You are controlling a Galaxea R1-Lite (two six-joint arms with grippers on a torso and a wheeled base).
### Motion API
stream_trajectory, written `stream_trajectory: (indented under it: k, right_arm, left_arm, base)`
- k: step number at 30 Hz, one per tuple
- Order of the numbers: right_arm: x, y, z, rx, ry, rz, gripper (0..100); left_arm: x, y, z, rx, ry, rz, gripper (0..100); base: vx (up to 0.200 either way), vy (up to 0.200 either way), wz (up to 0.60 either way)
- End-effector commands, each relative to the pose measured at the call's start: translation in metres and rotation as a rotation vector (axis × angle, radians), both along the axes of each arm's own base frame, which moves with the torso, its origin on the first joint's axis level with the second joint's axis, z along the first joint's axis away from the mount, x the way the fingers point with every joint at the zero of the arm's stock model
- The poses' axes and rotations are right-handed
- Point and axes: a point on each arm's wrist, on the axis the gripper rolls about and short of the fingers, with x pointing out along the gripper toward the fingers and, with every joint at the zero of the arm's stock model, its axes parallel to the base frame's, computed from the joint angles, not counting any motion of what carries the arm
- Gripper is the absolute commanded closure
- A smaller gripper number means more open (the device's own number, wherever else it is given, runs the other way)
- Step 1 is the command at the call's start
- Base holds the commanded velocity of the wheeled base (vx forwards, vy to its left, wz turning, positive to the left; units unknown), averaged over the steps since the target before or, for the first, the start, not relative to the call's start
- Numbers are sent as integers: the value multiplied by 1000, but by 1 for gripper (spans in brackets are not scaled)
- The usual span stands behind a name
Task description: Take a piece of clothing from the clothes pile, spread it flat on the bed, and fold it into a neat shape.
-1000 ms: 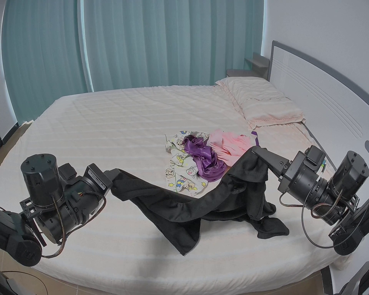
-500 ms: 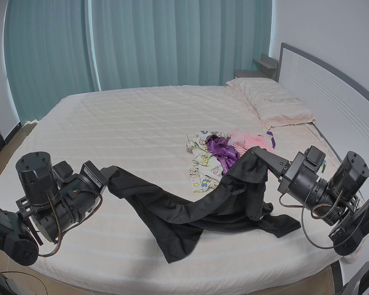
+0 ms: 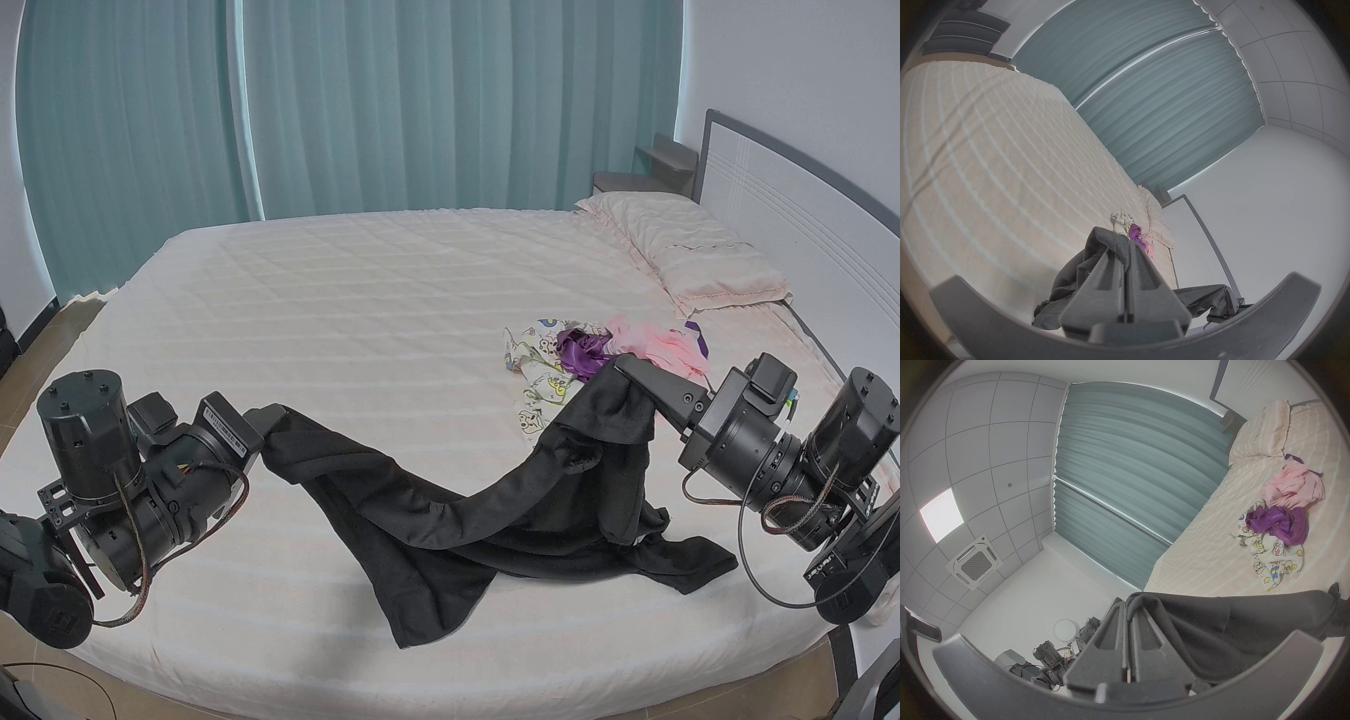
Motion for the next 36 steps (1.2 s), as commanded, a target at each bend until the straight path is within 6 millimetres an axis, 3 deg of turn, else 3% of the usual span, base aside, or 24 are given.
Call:
stream_trajectory:
  k: [1, 29, 36]
  right_arm:
    - [-1, -1, 3, 9, -15, 1, 100]
    - [-5, -3, 8, 19, -33, 1, 100]
    - [9, 2, -6, -9, 9, -12, 100]
  left_arm:
    - [0, 0, 0, -1, -1, 1, 100]
    - [1, 1, 0, 0, -1, 8, 100]
    - [0, 1, -1, 3, 5, 7, 100]
  base:
    - [0, 200, 0]
    - [0, 200, 0]
    - [0, 200, 0]
